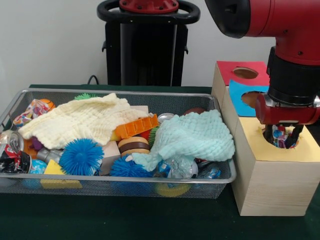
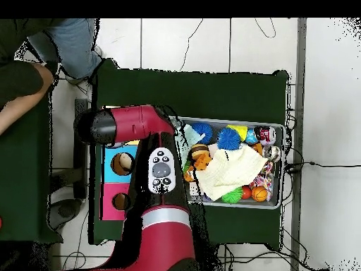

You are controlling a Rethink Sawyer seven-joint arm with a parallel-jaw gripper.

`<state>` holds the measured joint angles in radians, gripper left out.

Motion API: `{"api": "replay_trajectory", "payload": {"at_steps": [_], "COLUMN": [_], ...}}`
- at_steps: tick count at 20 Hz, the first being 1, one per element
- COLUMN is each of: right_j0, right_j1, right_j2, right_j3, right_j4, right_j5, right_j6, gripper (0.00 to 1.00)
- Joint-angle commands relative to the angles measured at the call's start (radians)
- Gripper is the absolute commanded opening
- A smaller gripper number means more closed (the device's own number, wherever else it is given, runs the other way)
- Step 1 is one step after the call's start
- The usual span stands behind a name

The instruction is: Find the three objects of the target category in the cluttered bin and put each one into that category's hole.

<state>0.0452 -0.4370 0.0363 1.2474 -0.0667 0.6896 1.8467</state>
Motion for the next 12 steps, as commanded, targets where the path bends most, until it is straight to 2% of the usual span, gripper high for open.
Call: {"api": "replay_trajectory", "payload": {"at_steps": [1, 12], "right_j0": [-0.025, -0.026], "right_j1": [-0.056, -0.104], "right_j2": [0.064, 0.066], "right_j3": [0.107, 0.147], "right_j4": [-0.031, -0.013], "right_j5": [-0.018, 0.021], "right_j6": [0.007, 0.011], "gripper": [1.00, 1.00]}}
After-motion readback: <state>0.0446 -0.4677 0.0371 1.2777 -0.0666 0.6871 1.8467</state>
